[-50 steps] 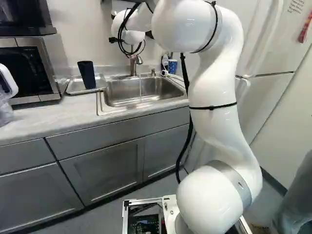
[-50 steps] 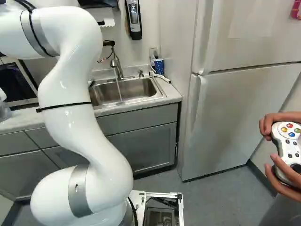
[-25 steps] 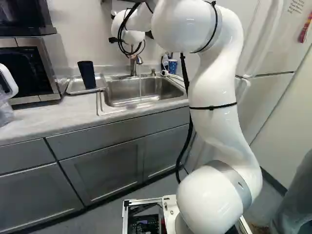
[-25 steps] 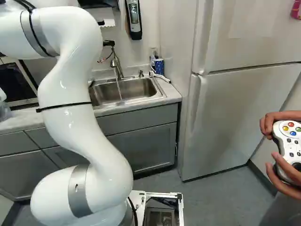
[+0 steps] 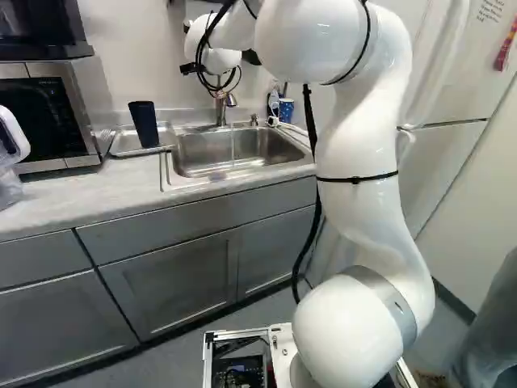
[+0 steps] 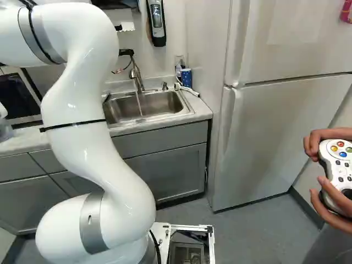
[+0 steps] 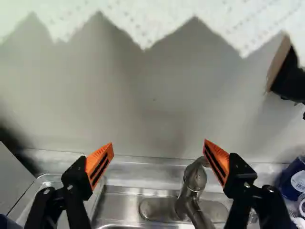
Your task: Rinse the cup and place it in the tray
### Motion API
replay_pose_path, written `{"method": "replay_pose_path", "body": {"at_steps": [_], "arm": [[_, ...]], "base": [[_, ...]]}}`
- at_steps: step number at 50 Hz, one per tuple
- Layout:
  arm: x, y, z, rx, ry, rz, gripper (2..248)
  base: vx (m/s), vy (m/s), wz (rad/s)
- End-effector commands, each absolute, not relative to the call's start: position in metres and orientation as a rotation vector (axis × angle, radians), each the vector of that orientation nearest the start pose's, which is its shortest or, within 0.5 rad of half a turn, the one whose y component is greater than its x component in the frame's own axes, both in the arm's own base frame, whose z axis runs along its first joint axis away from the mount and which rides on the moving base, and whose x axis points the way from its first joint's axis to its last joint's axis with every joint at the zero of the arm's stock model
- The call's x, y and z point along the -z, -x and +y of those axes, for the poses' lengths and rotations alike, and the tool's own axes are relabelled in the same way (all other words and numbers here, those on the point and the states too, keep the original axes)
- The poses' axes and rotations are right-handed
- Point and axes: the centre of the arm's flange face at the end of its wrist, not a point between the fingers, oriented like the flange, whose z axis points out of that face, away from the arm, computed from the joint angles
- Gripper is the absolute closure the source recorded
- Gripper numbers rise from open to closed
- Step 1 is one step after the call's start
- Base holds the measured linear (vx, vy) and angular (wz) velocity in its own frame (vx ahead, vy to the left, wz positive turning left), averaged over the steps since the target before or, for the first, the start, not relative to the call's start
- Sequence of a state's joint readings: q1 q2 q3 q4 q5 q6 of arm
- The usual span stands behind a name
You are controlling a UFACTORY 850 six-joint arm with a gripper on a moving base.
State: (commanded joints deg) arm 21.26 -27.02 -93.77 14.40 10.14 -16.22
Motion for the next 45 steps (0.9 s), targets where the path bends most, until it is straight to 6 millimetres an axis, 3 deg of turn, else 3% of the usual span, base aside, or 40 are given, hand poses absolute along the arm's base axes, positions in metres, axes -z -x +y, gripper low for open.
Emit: {"method": "replay_pose_path", "body": {"at_steps": [24,45], "arm": [[-0.6533,-0.6648,0.2522,1.724,2.369,-0.458,3],[-0.6566,-0.6645,0.2521,1.768,2.341,-0.446,3]], "base": [[0.0,0.0,0.0],[0.0,0.0,0.0]]}}
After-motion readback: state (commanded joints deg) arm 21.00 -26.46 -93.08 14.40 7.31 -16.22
